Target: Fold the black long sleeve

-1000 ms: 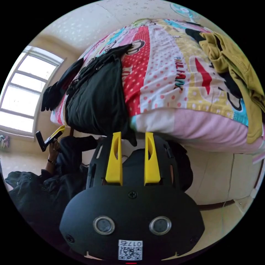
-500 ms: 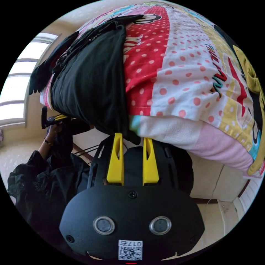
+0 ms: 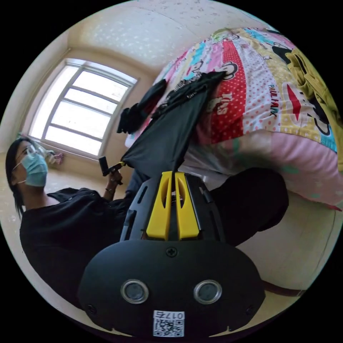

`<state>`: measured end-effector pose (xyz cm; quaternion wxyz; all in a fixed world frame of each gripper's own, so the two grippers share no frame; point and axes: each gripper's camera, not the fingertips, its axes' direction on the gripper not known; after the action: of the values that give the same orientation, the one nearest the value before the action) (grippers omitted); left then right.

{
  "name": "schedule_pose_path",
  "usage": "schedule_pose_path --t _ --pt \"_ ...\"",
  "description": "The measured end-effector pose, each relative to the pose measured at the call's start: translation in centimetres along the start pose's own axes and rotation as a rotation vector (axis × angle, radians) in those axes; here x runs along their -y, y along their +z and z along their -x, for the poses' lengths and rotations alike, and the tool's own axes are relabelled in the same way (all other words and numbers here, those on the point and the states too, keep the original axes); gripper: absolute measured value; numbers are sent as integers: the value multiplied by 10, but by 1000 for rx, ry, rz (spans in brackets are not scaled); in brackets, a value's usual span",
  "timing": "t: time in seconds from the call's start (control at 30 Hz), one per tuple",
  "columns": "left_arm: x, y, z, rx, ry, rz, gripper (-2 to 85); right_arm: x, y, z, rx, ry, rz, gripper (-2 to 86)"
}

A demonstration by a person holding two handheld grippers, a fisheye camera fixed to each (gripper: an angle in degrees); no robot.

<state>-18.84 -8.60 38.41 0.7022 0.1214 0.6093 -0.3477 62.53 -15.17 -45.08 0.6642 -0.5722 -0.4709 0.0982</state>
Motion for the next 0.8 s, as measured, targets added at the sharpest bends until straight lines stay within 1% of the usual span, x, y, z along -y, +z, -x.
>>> schedule_pose_path --t 0.07,0.17,0.2,0.23,0.3,0.37,0.43,0.5,0.53,0.57,0.6,0.63,0.67,0.73,0.8 --pt "-8 -20 -10 -22 -9 -52 7 -13 -9 3 50 -9 -34 18" --pt "-6 -39 -12 -39 -59 -136 7 -13 -22 -6 211 -21 -132 17" --pt "5 -42 -10 -46 -46 -156 8 -3 -26 -12 265 -51 -165 17" --pt "12 -43 -9 -40 -29 -166 8 13 -29 -18 288 -72 -198 17" --pt "51 -45 -7 52 46 -195 11 47 -33 -25 285 -100 -237 18" --pt "91 -43 -1 72 102 -221 13 89 -35 -23 237 -185 -264 19" --pt "139 -37 16 58 94 -243 18 156 -33 -27 156 -216 -311 24" --pt "210 -18 49 77 43 -242 30 210 -26 -36 86 -190 -357 31" --pt "227 -11 58 99 22 -230 35 242 -19 -44 29 -153 -399 42" --pt "256 6 79 159 -41 -192 64 257 -14 -48 -3 -128 -416 47" --pt "277 23 98 226 -129 -135 94 278 -3 -56 -65 -51 -428 64" --pt "283 31 105 255 -166 -112 109 290 9 -60 -113 11 -431 76" --pt "286 43 112 287 -200 -91 127 291 16 -61 -127 29 -434 81" --pt "271 57 111 313 -228 -100 135 280 54 -61 -154 26 -413 85" --pt "232 76 107 345 -295 -103 148 259 90 -63 -208 11 -392 81"
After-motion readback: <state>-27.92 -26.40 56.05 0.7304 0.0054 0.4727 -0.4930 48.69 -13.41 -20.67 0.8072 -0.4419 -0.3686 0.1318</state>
